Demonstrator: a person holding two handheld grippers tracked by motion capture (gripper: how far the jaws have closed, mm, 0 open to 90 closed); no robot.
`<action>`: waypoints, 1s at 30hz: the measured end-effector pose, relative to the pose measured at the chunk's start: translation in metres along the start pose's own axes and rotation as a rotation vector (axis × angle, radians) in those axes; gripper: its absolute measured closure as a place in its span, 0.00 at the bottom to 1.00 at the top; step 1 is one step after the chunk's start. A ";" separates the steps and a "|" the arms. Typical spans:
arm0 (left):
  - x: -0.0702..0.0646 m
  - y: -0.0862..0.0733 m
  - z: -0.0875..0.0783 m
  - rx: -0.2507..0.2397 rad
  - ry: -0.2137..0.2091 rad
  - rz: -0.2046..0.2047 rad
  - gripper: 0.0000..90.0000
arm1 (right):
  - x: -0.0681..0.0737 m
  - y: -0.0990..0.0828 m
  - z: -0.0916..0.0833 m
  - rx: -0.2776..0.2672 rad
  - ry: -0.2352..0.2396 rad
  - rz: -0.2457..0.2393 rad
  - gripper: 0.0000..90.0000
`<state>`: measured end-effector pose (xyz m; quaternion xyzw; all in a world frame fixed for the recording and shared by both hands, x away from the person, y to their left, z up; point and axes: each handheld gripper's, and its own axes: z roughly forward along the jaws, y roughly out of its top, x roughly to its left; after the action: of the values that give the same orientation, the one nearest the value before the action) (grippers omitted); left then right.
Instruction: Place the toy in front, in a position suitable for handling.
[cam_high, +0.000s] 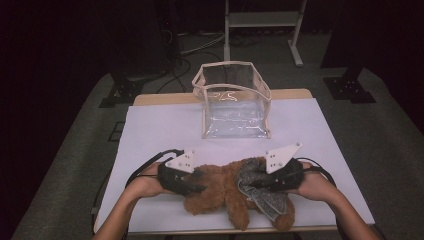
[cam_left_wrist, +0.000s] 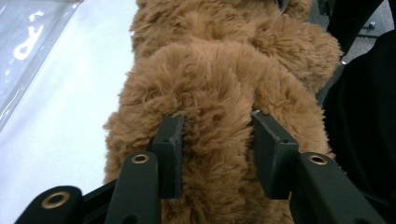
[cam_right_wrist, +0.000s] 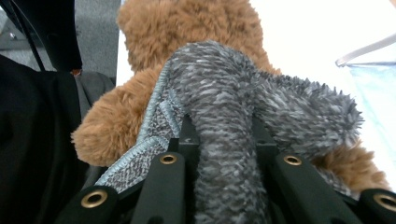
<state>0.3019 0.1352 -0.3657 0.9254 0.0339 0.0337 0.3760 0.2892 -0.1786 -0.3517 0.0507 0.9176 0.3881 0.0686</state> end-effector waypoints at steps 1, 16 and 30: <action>-0.002 0.002 0.003 0.001 0.001 0.015 0.65 | 0.000 0.002 -0.003 0.006 -0.005 -0.003 0.81; -0.013 0.028 0.028 -0.014 -0.032 0.107 0.65 | -0.015 0.005 -0.002 0.010 -0.014 0.017 0.81; -0.008 0.018 -0.002 -0.054 -0.012 0.054 0.56 | 0.000 -0.013 0.002 -0.015 -0.023 0.036 0.82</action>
<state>0.2939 0.1233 -0.3518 0.9156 0.0056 0.0394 0.4002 0.2892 -0.1865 -0.3628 0.0712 0.9128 0.3955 0.0727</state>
